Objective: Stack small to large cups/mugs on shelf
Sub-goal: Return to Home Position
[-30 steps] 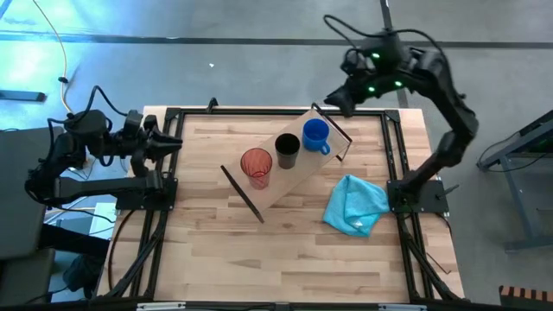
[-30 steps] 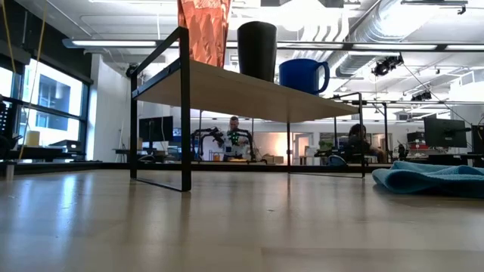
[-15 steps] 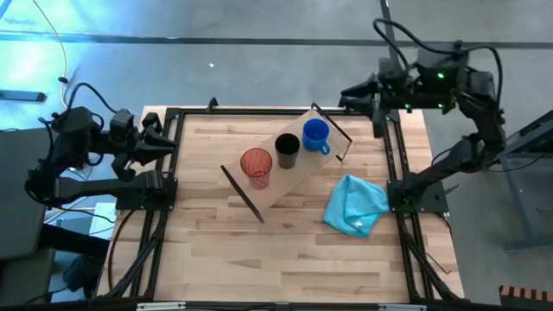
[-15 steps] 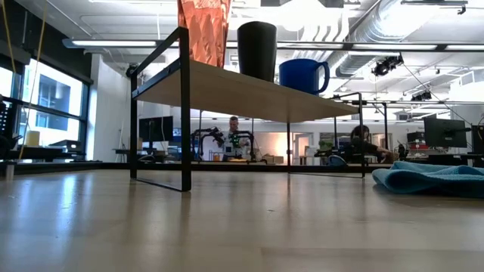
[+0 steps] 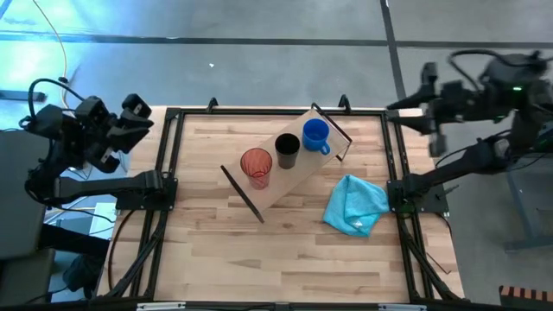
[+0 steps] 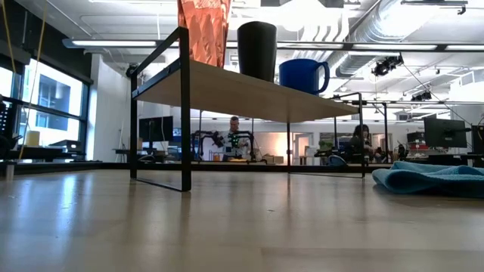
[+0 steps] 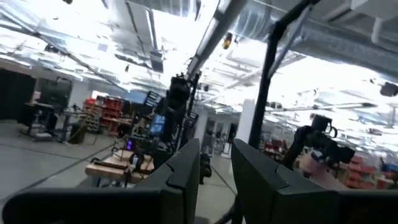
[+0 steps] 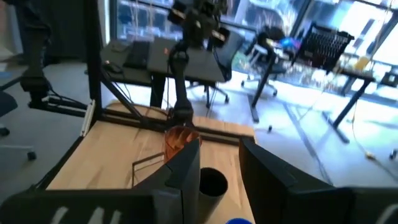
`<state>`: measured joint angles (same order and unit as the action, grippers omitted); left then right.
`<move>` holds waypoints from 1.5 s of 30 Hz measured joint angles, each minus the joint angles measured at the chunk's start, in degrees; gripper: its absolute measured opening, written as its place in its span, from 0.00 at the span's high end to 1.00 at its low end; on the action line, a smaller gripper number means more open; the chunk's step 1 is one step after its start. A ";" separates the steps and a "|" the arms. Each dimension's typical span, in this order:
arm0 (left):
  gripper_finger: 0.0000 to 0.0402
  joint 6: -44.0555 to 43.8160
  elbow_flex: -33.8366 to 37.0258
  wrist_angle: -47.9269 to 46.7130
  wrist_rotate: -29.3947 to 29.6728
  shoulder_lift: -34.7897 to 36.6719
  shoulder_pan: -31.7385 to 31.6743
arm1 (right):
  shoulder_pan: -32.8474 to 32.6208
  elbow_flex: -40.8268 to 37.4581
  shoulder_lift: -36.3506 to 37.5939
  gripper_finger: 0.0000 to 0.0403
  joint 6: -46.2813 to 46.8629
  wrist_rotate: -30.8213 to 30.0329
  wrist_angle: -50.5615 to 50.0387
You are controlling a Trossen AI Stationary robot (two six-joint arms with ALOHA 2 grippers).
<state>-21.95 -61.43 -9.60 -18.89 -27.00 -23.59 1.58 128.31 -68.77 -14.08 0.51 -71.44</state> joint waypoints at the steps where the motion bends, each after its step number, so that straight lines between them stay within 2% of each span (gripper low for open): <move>1: 0.79 -0.50 -0.02 -0.01 0.43 -0.23 0.00 | -0.22 -0.94 1.29 0.74 -0.29 0.04 0.47; 7: 0.79 -1.53 -0.02 -0.14 0.20 -4.04 0.00 | -0.26 -12.33 11.06 0.74 0.06 0.09 7.38; 14: 0.79 1.94 0.00 7.02 -3.32 -8.26 -0.02 | -0.26 -34.12 22.08 0.74 -0.55 0.09 27.45; 21: 0.79 3.00 0.00 3.86 -3.31 -5.63 0.00 | -0.24 -52.90 29.33 0.74 2.30 0.11 45.32; 26: 0.79 4.84 0.00 -3.00 1.79 -0.93 0.01 | -0.24 -63.38 33.52 0.74 7.15 0.11 53.56; 32: 0.79 4.88 0.00 -11.39 4.37 2.36 0.01 | -0.24 -72.17 37.14 0.74 11.09 0.11 64.13; 37: 0.79 6.50 0.08 -21.39 8.47 2.52 -0.02 | -0.24 -76.66 38.09 0.74 12.15 0.11 69.11; 41: 0.79 6.94 3.51 -20.24 7.92 3.05 -0.02 | -0.24 -79.32 38.17 0.74 12.97 -0.87 70.06; 45: 0.79 3.12 9.58 -11.19 3.73 4.70 -0.02 | -0.24 -81.68 38.12 0.74 18.19 -6.32 74.27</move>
<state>-18.83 -51.85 -20.79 -15.16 -22.30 -23.62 1.34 46.63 -30.65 4.11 -5.80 2.83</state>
